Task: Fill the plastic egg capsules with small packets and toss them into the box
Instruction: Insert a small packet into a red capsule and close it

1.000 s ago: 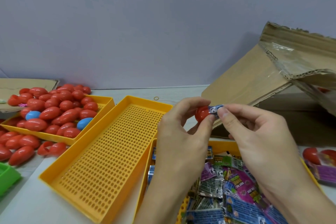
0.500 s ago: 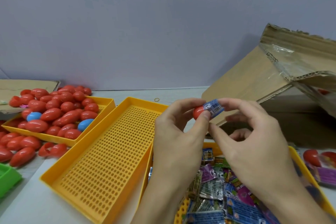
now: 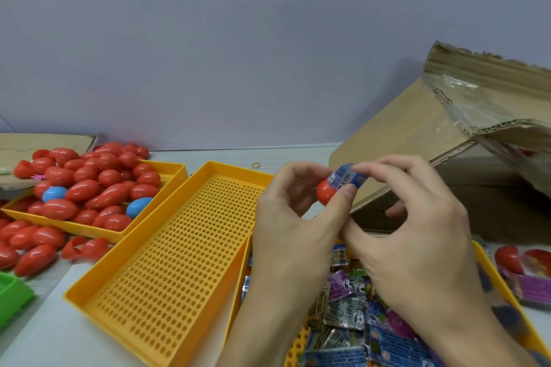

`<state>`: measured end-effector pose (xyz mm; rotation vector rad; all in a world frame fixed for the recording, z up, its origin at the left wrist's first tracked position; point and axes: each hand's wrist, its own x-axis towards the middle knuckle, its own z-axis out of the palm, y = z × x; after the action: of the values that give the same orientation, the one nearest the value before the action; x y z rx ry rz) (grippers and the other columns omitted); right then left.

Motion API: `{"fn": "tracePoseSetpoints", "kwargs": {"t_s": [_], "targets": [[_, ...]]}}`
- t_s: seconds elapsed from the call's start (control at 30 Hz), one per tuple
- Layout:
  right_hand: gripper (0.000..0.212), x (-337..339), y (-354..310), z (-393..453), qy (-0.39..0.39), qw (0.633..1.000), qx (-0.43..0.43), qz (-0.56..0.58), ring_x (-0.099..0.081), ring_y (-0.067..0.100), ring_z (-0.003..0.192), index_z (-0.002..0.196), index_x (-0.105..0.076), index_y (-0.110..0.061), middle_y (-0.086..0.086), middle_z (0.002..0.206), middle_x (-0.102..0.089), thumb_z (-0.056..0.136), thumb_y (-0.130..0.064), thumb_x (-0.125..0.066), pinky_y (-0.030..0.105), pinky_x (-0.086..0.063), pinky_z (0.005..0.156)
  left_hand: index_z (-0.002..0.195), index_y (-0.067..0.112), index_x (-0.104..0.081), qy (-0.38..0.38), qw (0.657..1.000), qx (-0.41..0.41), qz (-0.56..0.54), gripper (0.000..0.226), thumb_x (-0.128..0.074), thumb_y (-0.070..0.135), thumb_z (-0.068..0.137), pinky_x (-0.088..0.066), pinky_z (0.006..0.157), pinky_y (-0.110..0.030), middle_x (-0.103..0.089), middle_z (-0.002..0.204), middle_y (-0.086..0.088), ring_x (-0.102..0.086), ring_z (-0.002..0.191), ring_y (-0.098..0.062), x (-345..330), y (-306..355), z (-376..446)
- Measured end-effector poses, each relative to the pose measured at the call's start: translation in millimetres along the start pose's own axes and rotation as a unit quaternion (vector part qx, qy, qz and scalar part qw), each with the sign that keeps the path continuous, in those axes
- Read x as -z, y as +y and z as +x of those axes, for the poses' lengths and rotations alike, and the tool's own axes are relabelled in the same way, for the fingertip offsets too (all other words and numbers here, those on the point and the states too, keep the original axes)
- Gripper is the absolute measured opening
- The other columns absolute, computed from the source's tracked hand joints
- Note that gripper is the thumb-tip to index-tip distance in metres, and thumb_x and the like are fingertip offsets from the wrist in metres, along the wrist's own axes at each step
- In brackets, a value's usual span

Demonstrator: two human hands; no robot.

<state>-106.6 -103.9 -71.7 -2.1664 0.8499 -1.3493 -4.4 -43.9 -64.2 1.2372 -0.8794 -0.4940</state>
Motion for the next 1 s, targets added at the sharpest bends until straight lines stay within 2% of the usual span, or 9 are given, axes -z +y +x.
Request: {"fn": "tracePoseSetpoints", "kwargs": {"t_s": [0.1,0.2,0.3,0.43,0.63,0.77,0.87,0.93,1.0], "targets": [[0.04,1.1,-0.6,0.2,0.0,1.0,0.004,0.004,-0.056,0.004,0.098,0.109,-0.07,-0.022,-0.011,0.107,-0.06,0.071,-0.033,-0.075,0.007,-0.041,0.079,0.092,0.014,-0.066,0.002,1.0,0.002,0.007,0.017,-0.078,0.01,0.081,-0.06,0.077,-0.031,-0.076,0.093,-0.002,-0.073,0.089,-0.012,-0.1,1.5,-0.4],[0.041,1.3,-1.3,0.2,-0.002,1.0,0.005,0.008,-0.057,0.005,0.101,0.11,-0.07,-0.021,-0.011,0.108,-0.06,0.071,-0.033,-0.074,0.009,-0.043,0.08,0.09,0.018,-0.066,0.008,1.0,0.012,0.018,0.017,-0.079,0.015,0.08,-0.06,0.074,-0.044,-0.075,0.091,0.0,-0.072,0.086,-0.011,0.1,2.8,-0.9],[0.042,2.0,-2.2,0.3,-0.012,1.0,0.003,0.013,-0.056,0.004,0.1,0.111,-0.07,-0.021,-0.012,0.108,-0.059,0.071,-0.034,-0.072,0.009,-0.043,0.081,0.094,0.018,-0.065,0.005,1.0,0.021,0.014,0.018,-0.078,0.015,0.082,-0.06,0.079,-0.048,-0.074,0.093,-0.003,-0.072,0.089,-0.017,1.0,1.8,-0.9],[0.041,3.8,-3.6,0.9,-0.02,0.999,0.002,0.026,-0.055,0.0,0.099,0.112,-0.069,-0.024,-0.015,0.108,-0.06,0.073,-0.035,-0.072,0.008,-0.043,0.08,0.103,0.02,-0.07,-0.025,0.999,0.017,0.017,0.018,-0.074,0.015,0.086,-0.059,0.084,-0.042,-0.074,0.097,-0.001,-0.072,0.093,-0.02,2.4,0.1,-0.5],[0.04,1.2,-3.5,1.4,-0.002,1.0,0.006,0.008,-0.058,0.008,0.103,0.114,-0.07,-0.02,-0.012,0.108,-0.064,0.076,-0.033,-0.071,0.025,-0.05,0.081,0.103,0.018,-0.073,-0.021,1.0,0.013,0.018,0.017,-0.073,0.015,0.087,-0.059,0.082,-0.034,-0.075,0.096,0.001,-0.072,0.091,-0.015,1.9,-2.7,1.0],[0.042,1.8,-2.0,1.7,-0.014,1.0,0.003,0.018,-0.058,0.006,0.102,0.117,-0.068,-0.022,-0.014,0.111,-0.063,0.077,-0.034,-0.071,0.016,-0.047,0.08,0.1,0.017,-0.07,-0.025,0.999,0.035,-0.017,0.019,-0.071,0.028,0.084,-0.06,0.072,-0.03,-0.076,0.093,0.001,-0.074,0.088,-0.014,0.4,-0.9,-0.1],[0.047,2.5,-1.8,1.1,-0.046,0.999,0.004,0.028,-0.057,0.004,0.107,0.12,-0.066,-0.026,-0.018,0.112,-0.06,0.074,-0.036,-0.07,0.012,-0.044,0.083,0.1,0.014,-0.068,-0.016,0.998,0.05,-0.042,0.017,-0.067,0.026,0.087,-0.061,0.068,-0.034,-0.077,0.091,-0.005,-0.075,0.084,-0.017,0.6,-2.2,0.8],[0.049,2.2,-1.9,1.2,-0.051,0.998,0.005,0.021,-0.058,0.006,0.108,0.12,-0.066,-0.026,-0.018,0.112,-0.061,0.073,-0.037,-0.071,0.013,-0.045,0.082,0.102,0.012,-0.069,-0.018,0.997,0.057,-0.053,0.018,-0.066,0.025,0.089,-0.061,0.065,-0.034,-0.077,0.091,-0.006,-0.075,0.084,-0.018,0.5,-3.5,1.5],[0.046,2.3,-0.9,1.8,-0.032,0.999,0.011,0.008,-0.058,0.008,0.107,0.118,-0.068,-0.023,-0.015,0.11,-0.063,0.073,-0.034,-0.073,0.017,-0.047,0.082,0.103,0.009,-0.07,-0.027,0.996,0.059,-0.065,0.02,-0.064,0.023,0.091,-0.061,0.069,-0.029,-0.077,0.089,-0.009,-0.075,0.085,-0.023,-0.4,-5.2,1.7]]}}
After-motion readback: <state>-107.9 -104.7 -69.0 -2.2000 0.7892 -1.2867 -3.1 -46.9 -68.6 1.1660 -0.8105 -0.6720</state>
